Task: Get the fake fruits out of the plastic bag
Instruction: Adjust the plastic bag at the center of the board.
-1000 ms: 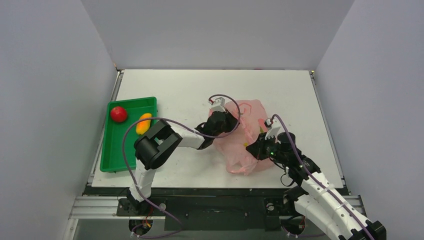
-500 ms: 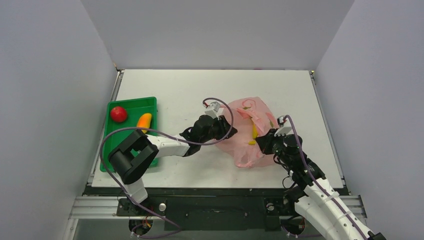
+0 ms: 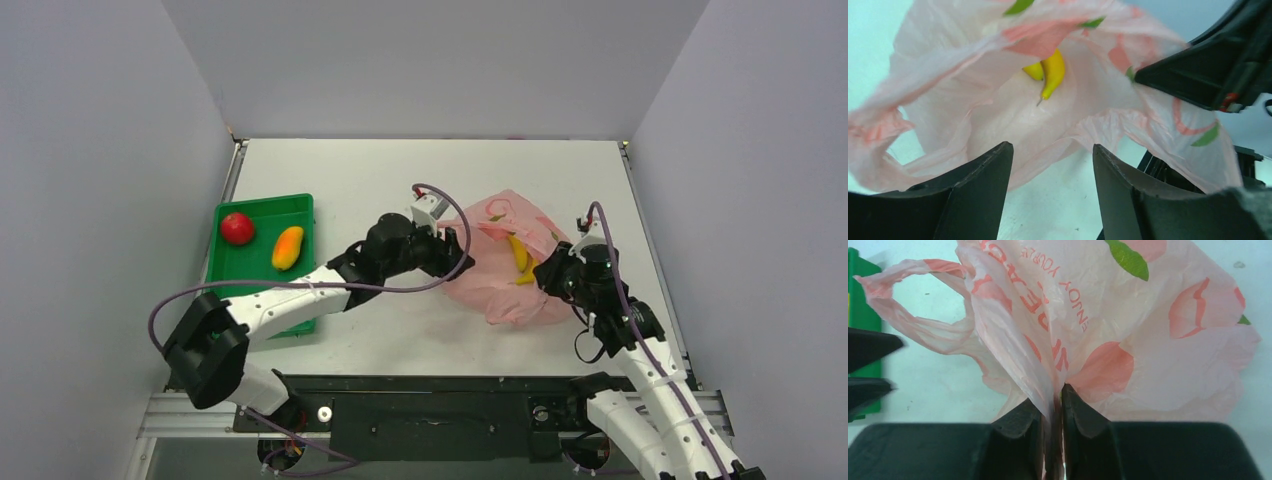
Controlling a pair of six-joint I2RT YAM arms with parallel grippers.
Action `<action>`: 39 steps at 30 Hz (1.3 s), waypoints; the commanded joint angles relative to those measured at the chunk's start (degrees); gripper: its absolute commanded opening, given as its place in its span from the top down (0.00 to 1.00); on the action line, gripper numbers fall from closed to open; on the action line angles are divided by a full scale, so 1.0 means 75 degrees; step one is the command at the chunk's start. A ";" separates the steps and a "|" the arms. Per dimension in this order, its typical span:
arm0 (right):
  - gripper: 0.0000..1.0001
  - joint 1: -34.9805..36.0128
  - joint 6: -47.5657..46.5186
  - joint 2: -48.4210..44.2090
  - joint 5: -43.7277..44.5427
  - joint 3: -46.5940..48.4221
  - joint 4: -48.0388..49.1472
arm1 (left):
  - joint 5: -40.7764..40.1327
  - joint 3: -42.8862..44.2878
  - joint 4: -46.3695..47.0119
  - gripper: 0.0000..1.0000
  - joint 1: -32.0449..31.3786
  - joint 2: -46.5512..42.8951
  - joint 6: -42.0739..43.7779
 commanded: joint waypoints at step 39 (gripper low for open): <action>1.00 0.0560 -0.0449 0.0782 0.2419 0.3502 -0.3051 | -0.0901 0.6098 -0.5268 1.00 0.1741 0.0865 0.3584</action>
